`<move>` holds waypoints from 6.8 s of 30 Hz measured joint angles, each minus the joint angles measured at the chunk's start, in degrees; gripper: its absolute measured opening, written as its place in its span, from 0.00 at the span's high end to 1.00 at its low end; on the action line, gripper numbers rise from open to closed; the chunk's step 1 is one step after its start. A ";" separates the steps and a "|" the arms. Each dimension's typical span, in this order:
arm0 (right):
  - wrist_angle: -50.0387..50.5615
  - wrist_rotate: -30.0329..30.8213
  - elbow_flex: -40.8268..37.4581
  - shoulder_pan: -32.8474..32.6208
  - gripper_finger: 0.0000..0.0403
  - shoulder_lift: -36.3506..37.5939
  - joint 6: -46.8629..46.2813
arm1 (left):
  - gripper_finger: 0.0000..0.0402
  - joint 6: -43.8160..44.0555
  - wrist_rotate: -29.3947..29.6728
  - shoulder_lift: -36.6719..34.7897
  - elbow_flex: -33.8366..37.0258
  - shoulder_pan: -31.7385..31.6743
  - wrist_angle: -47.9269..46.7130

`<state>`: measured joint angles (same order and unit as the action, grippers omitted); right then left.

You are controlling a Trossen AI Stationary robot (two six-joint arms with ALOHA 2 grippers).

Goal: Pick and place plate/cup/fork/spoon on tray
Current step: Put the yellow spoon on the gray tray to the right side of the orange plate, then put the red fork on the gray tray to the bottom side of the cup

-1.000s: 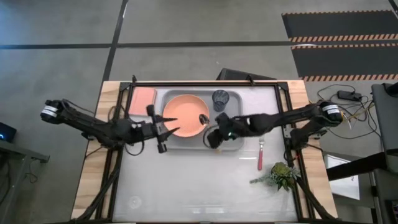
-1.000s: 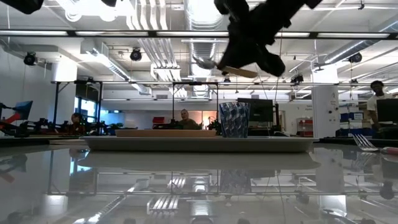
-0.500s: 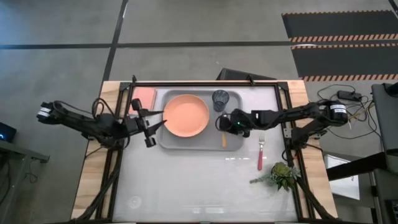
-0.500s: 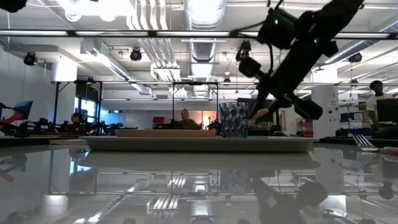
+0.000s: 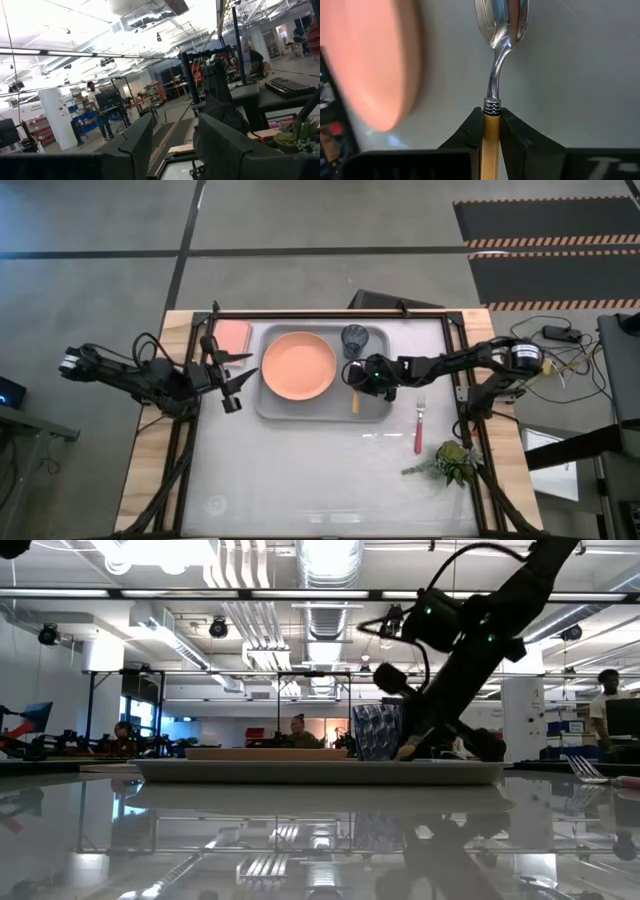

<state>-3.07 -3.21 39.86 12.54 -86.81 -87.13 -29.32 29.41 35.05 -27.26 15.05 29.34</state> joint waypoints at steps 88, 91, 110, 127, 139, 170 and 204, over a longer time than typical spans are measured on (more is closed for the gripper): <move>45.77 15.46 35.27 -2.06 0.98 -19.76 43.68 | 0.65 -1.33 0.00 0.04 0.45 0.00 0.09; 46.87 15.57 35.07 -2.10 0.98 -20.15 43.69 | 0.65 -1.33 0.00 0.04 0.45 0.00 0.09; 53.26 17.73 36.28 -3.82 0.98 -9.21 39.47 | 0.65 -1.22 0.00 0.11 0.47 -0.04 0.00; 30.45 24.62 23.40 7.19 0.98 -12.52 58.73 | 0.65 -1.15 0.00 0.04 0.47 -0.02 0.07; 22.34 22.74 18.46 8.02 0.98 -12.20 60.15 | 0.65 -1.16 0.00 0.04 0.47 0.02 0.09; 58.31 8.37 23.69 -8.87 0.98 3.71 26.02 | 0.65 -1.16 0.00 0.04 0.47 -0.04 0.04; 52.91 -1.76 -5.39 -20.55 0.59 15.55 -7.37 | 0.65 -1.14 0.00 0.07 0.47 0.00 0.08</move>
<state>49.84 -4.97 34.48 -8.01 -71.26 -94.50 -30.46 29.41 35.11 -26.79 15.05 29.43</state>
